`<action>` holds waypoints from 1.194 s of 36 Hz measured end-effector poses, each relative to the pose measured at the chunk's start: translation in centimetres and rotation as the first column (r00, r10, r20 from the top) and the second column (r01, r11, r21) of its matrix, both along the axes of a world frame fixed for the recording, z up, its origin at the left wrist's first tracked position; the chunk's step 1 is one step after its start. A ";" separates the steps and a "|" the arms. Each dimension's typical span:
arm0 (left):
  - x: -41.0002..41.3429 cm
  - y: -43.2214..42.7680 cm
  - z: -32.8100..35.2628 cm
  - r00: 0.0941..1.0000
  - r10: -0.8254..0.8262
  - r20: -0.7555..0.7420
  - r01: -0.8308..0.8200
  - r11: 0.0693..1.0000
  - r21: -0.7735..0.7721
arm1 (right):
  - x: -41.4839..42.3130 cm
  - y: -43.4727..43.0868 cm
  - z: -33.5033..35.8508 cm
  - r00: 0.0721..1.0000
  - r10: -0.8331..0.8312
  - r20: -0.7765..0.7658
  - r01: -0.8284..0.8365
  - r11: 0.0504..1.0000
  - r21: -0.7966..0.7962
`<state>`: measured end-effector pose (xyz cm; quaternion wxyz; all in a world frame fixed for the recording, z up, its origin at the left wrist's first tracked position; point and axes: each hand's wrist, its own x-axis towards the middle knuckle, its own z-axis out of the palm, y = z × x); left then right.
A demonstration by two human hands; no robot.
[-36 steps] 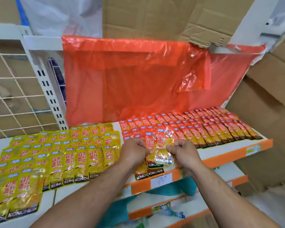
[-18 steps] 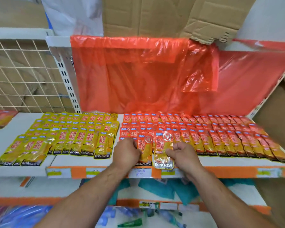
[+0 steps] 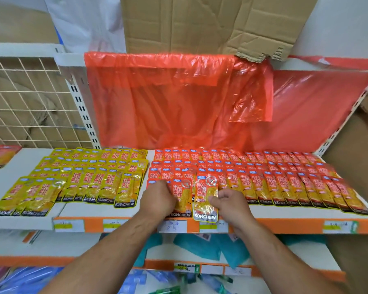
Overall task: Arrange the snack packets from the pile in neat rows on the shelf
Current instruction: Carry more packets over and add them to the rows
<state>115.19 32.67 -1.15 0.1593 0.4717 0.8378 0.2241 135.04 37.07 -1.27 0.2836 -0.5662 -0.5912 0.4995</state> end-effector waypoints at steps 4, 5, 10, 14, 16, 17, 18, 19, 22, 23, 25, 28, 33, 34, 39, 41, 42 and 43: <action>-0.5 -0.2 -0.2 0.997 -0.021 -0.073 0.027 0.996 0.088 | -1.0 0.7 0.2 0.999 -0.005 0.036 0.005 1.000 0.006; -0.7 -0.3 -0.2 0.993 -0.032 -0.114 0.047 0.990 0.133 | -1.3 0.9 0.3 0.999 -0.013 0.045 0.013 1.000 0.004; -2.0 -0.4 -0.3 0.939 -0.103 -0.327 0.196 0.944 0.267 | -3.0 1.8 0.3 0.994 0.000 0.112 -0.001 1.000 0.003; -3.1 -0.3 -0.1 0.925 -0.148 -0.350 0.240 0.941 0.238 | -3.8 2.1 -0.6 0.972 0.039 0.230 -0.034 0.999 -0.027; -3.5 -0.3 -0.3 0.920 -0.181 -0.349 0.264 0.942 0.208 | -4.1 2.0 -0.8 0.955 0.053 0.292 -0.047 0.998 -0.029; -3.7 -0.3 -0.3 0.918 -0.196 -0.345 0.273 0.943 0.190 | -4.3 1.9 -0.8 0.942 0.060 0.330 -0.056 0.998 -0.020; -3.9 -0.3 -0.4 0.917 -0.209 -0.339 0.280 0.944 0.175 | -4.5 1.9 -0.7 0.928 0.065 0.366 -0.066 0.998 -0.009; -4.0 -0.2 -0.5 0.918 -0.216 -0.334 0.283 0.945 0.165 | -4.6 1.8 -0.4 0.913 0.072 0.403 -0.080 0.997 0.003; -4.4 -0.1 -0.8 0.913 -0.225 -0.339 0.293 0.942 0.162 | -5.2 1.6 0.1 0.846 0.077 0.527 -0.120 0.992 0.048; -4.5 -0.1 -0.9 0.910 -0.229 -0.344 0.298 0.941 0.161 | -5.4 1.5 0.3 0.824 0.065 0.563 -0.118 0.991 0.058; -4.6 0.0 -1.1 0.906 -0.247 -0.343 0.316 0.935 0.163 | -5.8 1.2 0.4 0.776 0.036 0.629 -0.110 0.991 0.079; -4.6 0.1 -1.2 0.903 -0.272 -0.333 0.336 0.929 0.155 | -6.2 1.0 0.7 0.722 0.004 0.692 -0.115 0.987 0.113; -4.7 0.0 -1.0 0.896 -0.295 -0.332 0.359 0.921 0.150 | -6.2 0.6 0.7 0.675 -0.029 0.738 -0.133 0.978 0.160; -4.7 -0.1 -1.0 0.893 -0.301 -0.334 0.363 0.921 0.143 | -6.2 0.5 0.8 0.673 -0.039 0.739 -0.130 0.977 0.169; -4.8 -0.6 -1.1 0.891 -0.311 -0.330 0.370 0.919 0.133 | -5.9 -0.4 1.2 0.675 -0.068 0.734 -0.137 0.967 0.215; -4.7 -1.0 -1.0 0.892 -0.306 -0.334 0.366 0.921 0.133 | -5.7 -0.7 1.2 0.684 -0.052 0.728 -0.171 0.958 0.229; -4.5 -1.2 -1.0 0.894 -0.299 -0.335 0.359 0.923 0.135 | -5.6 -0.9 1.3 0.688 -0.043 0.724 -0.192 0.952 0.239; -4.5 -1.5 -0.9 0.898 -0.286 -0.335 0.348 0.927 0.141 | -5.5 -1.1 1.3 0.692 -0.039 0.721 -0.213 0.943 0.256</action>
